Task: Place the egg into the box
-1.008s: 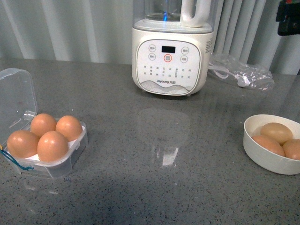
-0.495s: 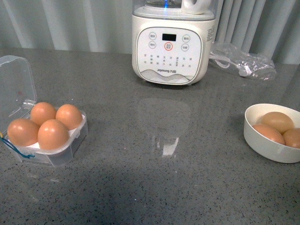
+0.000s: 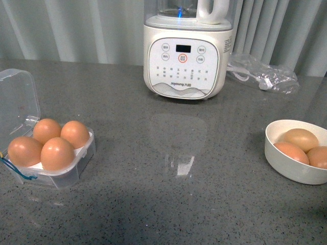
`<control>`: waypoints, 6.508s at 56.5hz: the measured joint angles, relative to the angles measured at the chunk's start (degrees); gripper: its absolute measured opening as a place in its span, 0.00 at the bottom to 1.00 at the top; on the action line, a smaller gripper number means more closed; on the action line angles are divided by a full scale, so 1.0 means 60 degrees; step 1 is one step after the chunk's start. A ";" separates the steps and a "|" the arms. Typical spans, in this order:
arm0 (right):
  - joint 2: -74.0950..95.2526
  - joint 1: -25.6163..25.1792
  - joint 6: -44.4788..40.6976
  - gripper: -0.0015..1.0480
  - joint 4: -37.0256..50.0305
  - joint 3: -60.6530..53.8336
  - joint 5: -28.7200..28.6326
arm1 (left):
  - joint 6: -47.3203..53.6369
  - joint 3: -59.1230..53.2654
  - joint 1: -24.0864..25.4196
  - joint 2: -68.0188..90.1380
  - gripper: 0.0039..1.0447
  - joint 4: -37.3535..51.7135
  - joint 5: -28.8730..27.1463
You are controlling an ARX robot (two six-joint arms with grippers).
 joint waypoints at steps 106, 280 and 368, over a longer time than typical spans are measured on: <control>-0.8404 -0.0004 -0.0004 0.35 -0.7963 -0.0335 -0.0055 | 0.0000 0.0000 0.0000 -0.0004 0.94 0.0000 0.0000; -0.8404 -0.0004 0.0007 0.93 -0.7963 -0.0335 -0.0055 | 0.1501 0.4371 -0.0284 0.8936 0.94 0.2229 0.1949; -0.8404 -0.0004 0.0004 0.93 -0.7963 -0.0335 -0.0058 | 0.0011 0.0594 0.0011 0.0718 0.03 -0.0135 0.0098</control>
